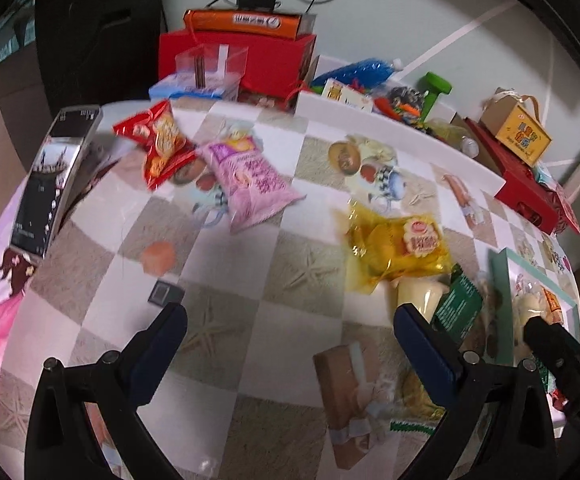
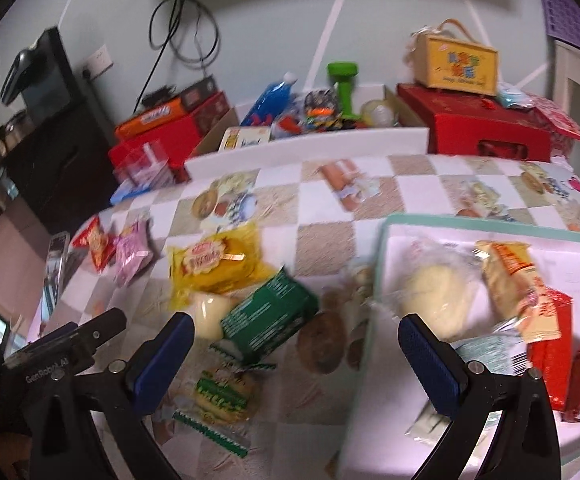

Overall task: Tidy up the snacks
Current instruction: 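Move the left gripper over the green cartoon bun packet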

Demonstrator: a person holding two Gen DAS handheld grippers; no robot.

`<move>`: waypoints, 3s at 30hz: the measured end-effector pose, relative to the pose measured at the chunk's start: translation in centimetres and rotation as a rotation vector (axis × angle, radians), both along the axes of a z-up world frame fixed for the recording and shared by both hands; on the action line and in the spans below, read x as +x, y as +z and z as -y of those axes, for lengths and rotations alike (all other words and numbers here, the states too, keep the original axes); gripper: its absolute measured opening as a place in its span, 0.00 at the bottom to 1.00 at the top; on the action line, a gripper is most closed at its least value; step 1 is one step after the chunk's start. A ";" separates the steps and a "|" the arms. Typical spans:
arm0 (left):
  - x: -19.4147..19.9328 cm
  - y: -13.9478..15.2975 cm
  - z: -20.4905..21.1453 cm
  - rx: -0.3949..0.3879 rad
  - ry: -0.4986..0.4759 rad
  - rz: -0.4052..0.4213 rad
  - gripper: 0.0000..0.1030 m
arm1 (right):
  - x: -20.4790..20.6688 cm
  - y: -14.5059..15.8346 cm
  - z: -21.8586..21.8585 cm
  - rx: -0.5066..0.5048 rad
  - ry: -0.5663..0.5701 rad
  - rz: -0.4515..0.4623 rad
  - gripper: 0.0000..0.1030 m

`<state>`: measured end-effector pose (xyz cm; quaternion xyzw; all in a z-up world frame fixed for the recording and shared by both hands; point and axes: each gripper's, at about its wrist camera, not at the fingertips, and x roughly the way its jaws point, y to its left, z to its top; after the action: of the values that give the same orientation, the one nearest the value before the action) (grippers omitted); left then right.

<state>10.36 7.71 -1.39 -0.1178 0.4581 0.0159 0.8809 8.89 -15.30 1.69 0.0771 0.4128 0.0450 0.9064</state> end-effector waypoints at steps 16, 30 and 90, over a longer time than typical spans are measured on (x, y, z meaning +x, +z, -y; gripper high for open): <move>-1.5 -2.1 1.8 -0.011 -0.034 -0.066 1.00 | -0.4 -1.8 -0.4 -0.061 0.008 -0.091 0.99; -2.0 -1.7 6.8 -0.059 -0.192 -0.035 1.00 | -1.7 -0.5 4.3 -0.084 -0.100 -0.083 0.99; -0.3 -3.1 3.0 -0.147 -0.122 -0.067 0.69 | 0.3 -1.8 -0.4 -0.095 0.033 -0.059 0.85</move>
<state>10.04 4.72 -4.49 -0.1533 0.4936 -0.0673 0.8534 9.22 -14.86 -0.15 0.0286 0.4423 0.0378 0.8956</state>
